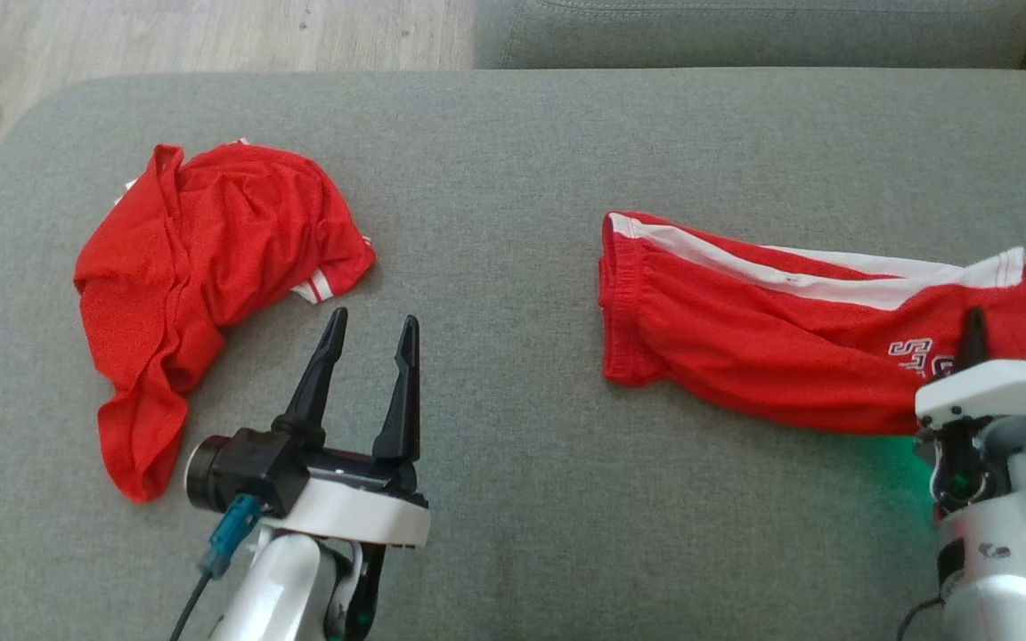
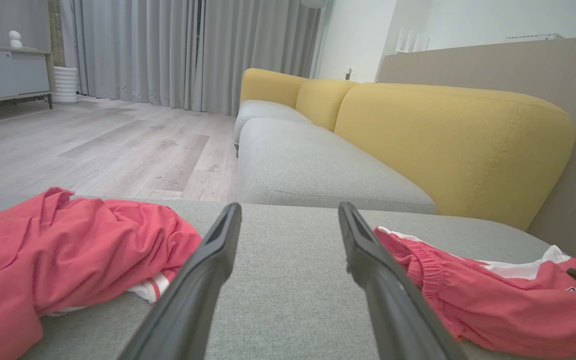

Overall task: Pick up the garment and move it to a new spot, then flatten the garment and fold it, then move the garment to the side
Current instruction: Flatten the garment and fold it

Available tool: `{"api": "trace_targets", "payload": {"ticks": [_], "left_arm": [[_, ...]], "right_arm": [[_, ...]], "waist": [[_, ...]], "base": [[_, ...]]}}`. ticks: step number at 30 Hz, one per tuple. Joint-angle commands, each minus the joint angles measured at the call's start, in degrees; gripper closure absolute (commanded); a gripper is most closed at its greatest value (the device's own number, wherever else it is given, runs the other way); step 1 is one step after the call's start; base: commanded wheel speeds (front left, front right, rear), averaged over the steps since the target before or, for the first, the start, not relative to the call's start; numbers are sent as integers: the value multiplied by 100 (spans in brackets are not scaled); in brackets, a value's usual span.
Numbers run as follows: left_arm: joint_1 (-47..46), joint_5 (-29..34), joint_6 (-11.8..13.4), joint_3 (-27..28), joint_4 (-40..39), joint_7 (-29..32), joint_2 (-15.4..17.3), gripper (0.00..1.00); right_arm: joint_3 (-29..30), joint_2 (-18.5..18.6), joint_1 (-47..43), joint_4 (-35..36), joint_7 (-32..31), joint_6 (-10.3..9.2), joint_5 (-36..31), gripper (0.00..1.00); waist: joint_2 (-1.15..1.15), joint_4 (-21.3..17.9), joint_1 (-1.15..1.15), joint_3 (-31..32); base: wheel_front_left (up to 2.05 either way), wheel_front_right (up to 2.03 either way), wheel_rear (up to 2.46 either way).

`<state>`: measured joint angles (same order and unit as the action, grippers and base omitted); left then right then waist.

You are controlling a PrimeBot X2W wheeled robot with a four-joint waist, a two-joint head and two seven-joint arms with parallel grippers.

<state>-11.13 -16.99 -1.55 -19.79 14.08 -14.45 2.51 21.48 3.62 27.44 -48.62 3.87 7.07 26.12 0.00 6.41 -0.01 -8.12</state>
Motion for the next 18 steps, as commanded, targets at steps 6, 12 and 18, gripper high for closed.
{"api": "trace_targets", "payload": {"ticks": [6,12,18], "left_arm": [[-83,68,-24,181,-166,-55,37,0],[-71,34,-15,149,-174,-55,37,0],[-87,-16,14,91,-177,-55,37,0]], "right_arm": [[-390,-59,185,522,213,42,-182,100],[-1177,-71,326,809,221,42,27,100],[-2355,-73,464,788,307,42,617,100]], "waist": [[0,50,1,97],[0,195,1,194],[0,462,1,229]], "base": [[0,0,0],[0,0,0],[0,0,0]]}}
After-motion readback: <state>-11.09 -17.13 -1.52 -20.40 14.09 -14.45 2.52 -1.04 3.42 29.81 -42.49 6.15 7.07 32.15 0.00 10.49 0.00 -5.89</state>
